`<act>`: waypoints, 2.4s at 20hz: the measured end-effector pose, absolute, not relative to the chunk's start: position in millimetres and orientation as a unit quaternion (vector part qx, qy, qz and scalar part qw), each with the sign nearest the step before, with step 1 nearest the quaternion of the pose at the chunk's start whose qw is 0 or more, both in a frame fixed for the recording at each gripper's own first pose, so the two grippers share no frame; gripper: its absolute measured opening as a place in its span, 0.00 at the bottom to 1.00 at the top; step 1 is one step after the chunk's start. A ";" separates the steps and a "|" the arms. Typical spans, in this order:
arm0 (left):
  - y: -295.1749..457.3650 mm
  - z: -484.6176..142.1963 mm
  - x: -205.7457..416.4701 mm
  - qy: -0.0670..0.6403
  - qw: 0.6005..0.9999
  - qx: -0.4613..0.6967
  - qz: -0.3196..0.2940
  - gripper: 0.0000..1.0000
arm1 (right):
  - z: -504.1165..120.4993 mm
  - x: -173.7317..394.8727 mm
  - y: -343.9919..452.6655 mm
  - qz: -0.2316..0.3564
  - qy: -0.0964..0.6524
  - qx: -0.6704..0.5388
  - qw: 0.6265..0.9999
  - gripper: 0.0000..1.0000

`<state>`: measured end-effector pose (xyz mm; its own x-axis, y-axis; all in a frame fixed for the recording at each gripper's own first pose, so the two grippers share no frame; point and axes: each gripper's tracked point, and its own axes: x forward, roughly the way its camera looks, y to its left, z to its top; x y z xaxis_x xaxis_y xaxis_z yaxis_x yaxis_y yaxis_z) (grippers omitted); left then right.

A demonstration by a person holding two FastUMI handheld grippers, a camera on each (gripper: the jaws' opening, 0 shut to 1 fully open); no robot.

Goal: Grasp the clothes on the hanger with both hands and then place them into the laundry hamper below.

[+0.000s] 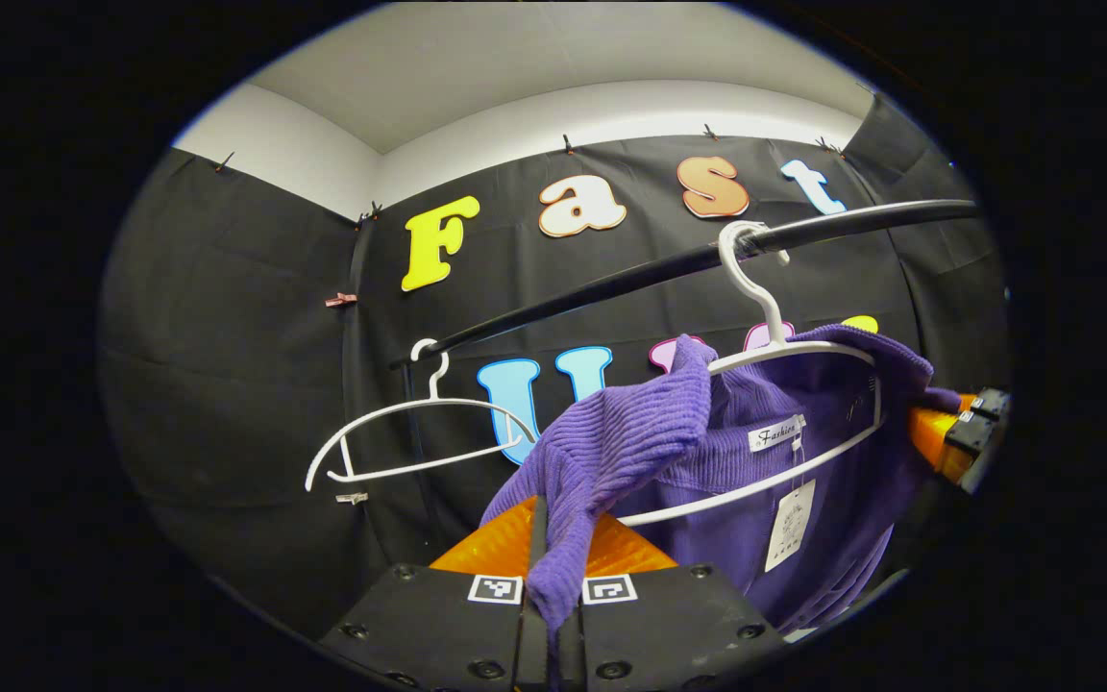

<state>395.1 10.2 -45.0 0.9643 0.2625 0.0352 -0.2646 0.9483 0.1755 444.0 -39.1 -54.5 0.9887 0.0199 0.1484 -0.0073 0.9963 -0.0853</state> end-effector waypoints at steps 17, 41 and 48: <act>55.4 1.2 403.0 -0.010 0.990 0.085 0.109 0.07 | -69.5 504.2 -95.2 -0.035 -0.102 -0.075 0.991 0.05; -6.8 -218.4 330.5 0.186 0.981 -0.023 0.041 0.06 | -182.8 353.3 60.4 0.177 0.088 0.048 0.979 0.05; -83.5 -176.8 328.3 0.159 0.983 -0.074 -0.048 0.06 | -145.6 329.3 96.3 0.231 0.094 0.081 0.965 0.05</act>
<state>328.3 -83.5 -176.8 0.9449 -0.1181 -0.3053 0.0713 0.9845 -0.1601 329.3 96.3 -145.6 0.8751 0.4618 -0.1447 -0.4311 0.8797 0.2006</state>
